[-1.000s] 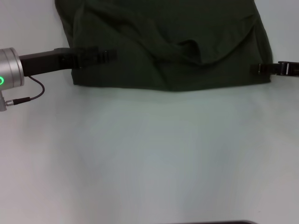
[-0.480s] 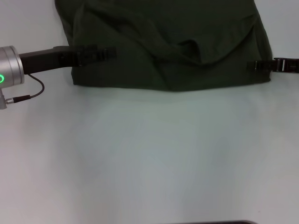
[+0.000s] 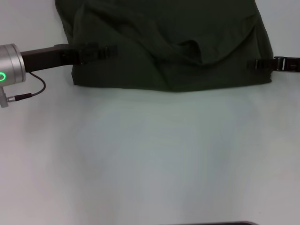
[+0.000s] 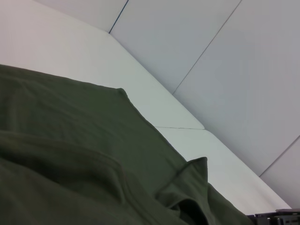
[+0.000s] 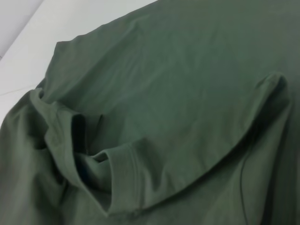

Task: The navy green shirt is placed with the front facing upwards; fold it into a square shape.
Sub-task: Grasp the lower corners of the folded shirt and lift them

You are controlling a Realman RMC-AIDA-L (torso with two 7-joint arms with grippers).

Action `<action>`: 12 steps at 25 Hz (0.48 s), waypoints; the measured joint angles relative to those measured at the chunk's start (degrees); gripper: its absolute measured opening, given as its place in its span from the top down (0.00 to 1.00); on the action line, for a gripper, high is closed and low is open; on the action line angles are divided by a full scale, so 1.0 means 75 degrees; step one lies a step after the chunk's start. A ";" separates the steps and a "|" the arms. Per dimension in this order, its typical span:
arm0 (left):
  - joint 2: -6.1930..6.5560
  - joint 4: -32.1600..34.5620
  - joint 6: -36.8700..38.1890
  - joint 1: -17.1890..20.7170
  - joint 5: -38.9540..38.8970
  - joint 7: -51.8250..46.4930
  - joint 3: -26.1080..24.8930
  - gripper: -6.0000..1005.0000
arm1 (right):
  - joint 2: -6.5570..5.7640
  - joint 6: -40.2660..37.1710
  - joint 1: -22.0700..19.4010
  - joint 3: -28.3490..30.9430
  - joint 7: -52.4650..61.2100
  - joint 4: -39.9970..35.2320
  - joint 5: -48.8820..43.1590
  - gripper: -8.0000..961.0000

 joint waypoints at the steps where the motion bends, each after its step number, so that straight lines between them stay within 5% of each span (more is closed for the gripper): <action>1: -0.0001 0.0000 -0.0003 -0.0006 0.0000 -0.0002 0.0000 0.19 | 0.0002 0.0046 0.0006 -0.0003 -0.0006 0.0013 -0.0006 0.26; 12: -0.0002 0.0000 -0.0101 -0.0034 0.0000 0.0000 0.0000 0.19 | 0.0059 0.0161 -0.0046 -0.0014 -0.0036 0.0045 -0.0026 0.29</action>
